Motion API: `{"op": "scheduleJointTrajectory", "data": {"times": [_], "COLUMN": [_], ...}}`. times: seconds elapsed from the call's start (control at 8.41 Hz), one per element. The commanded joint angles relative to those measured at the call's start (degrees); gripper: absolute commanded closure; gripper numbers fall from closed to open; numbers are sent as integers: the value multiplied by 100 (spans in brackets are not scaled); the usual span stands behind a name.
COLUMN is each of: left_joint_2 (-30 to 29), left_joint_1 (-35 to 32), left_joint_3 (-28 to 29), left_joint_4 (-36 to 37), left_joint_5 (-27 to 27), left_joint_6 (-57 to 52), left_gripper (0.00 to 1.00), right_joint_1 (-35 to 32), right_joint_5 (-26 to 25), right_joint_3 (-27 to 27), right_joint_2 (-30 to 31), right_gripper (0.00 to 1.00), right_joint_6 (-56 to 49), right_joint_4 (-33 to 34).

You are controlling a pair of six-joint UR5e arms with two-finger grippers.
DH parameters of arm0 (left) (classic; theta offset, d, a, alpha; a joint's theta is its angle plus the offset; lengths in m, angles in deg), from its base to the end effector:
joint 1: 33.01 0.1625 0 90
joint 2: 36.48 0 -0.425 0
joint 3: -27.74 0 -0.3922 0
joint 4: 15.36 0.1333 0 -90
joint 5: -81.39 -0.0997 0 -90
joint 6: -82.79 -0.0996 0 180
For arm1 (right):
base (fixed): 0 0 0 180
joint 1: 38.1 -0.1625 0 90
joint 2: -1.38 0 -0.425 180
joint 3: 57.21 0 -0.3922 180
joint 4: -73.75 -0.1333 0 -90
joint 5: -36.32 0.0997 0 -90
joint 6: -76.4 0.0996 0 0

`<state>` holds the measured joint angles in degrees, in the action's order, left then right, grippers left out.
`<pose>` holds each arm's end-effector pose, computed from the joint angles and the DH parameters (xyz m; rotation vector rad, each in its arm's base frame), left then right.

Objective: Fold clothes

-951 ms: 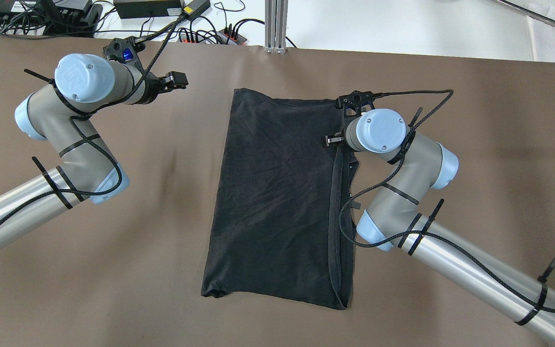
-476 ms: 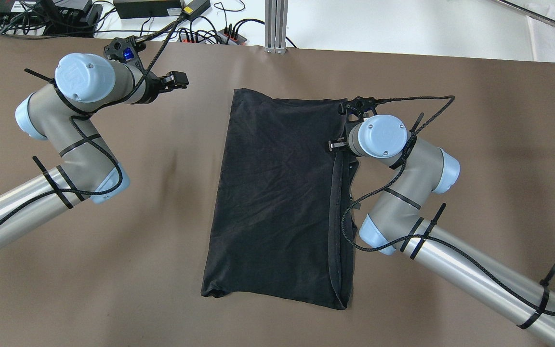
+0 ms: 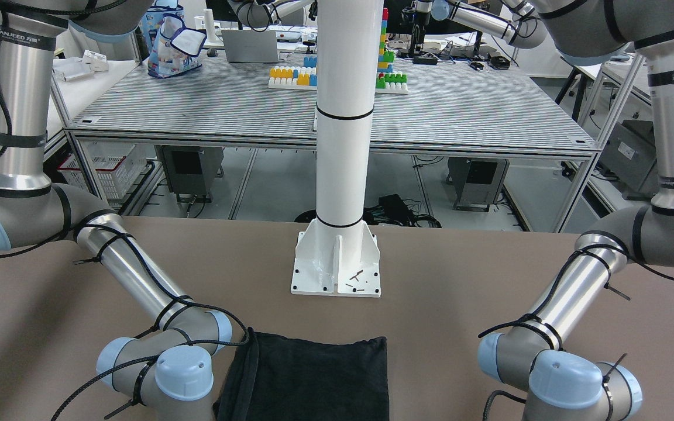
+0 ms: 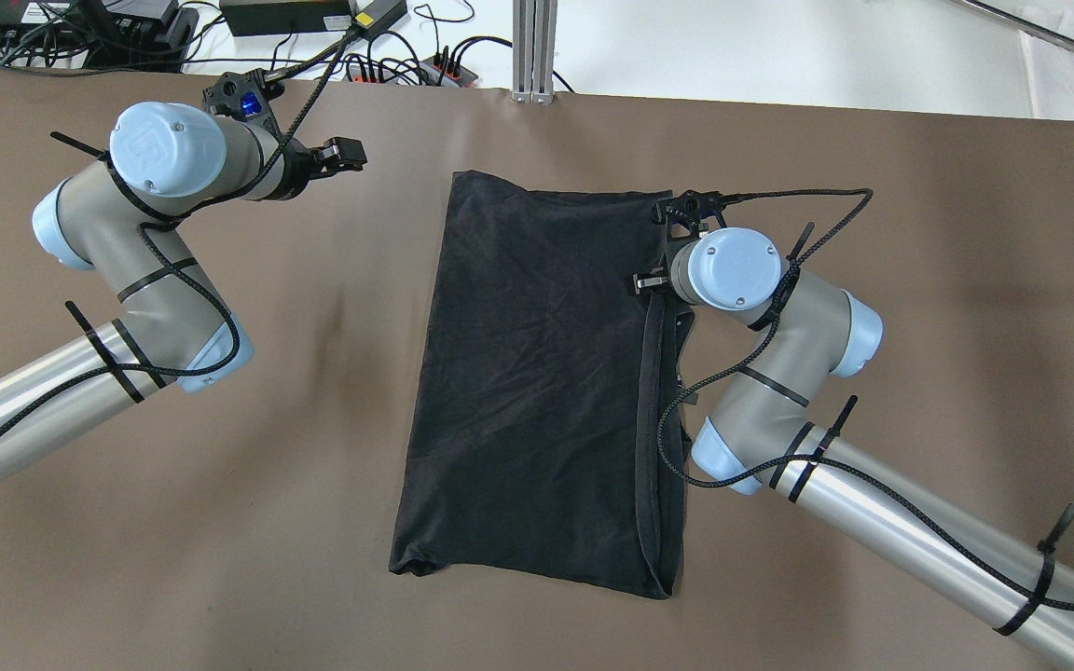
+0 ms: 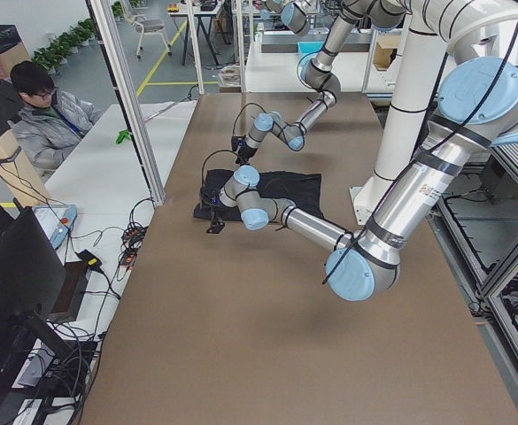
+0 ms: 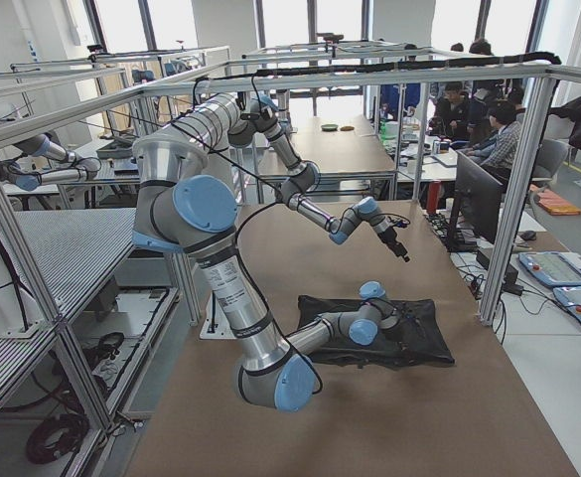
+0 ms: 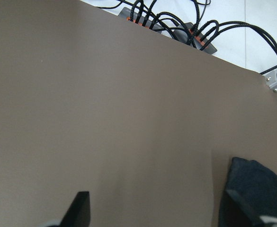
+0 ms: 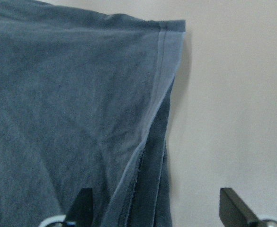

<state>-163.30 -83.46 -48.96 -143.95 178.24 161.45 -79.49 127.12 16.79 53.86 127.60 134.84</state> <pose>0.3829 -0.6544 0.3043 0.4702 0.9983 -0.5484 -0.4859 -0.6041 0.3423 0.5569 -0.6817 0.0361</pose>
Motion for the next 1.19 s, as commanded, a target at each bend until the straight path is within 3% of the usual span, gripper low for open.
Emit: {"op": "scheduleJointTrajectory", "data": {"times": [0.0, 0.24, 0.48, 0.71, 1.07], "left_joint_2": [-1, 8, 17, 43, 43], "left_joint_1": [0, 0, -9, -9, -9], "left_joint_3": [6, 6, -3, -21, -21], "left_joint_4": [0, 0, -9, -9, -9], "left_joint_5": [0, 0, 0, 0, 0], "left_joint_6": [0, -18, 9, 18, 35], "left_gripper": [0, 0, 0, 0, 0], "right_joint_1": [-9, -44, -44, -18, -53], "right_joint_5": [25, 69, 69, 87, 824], "right_joint_3": [62, 298, 798, 1002, 1624], "right_joint_2": [122, 358, 981, 1054, 1001], "right_gripper": [6, 6, 6, 6, 6], "right_joint_6": [-75, -469, -541, -506, -227], "right_joint_4": [-36, -53, -62, -45, 17]}}
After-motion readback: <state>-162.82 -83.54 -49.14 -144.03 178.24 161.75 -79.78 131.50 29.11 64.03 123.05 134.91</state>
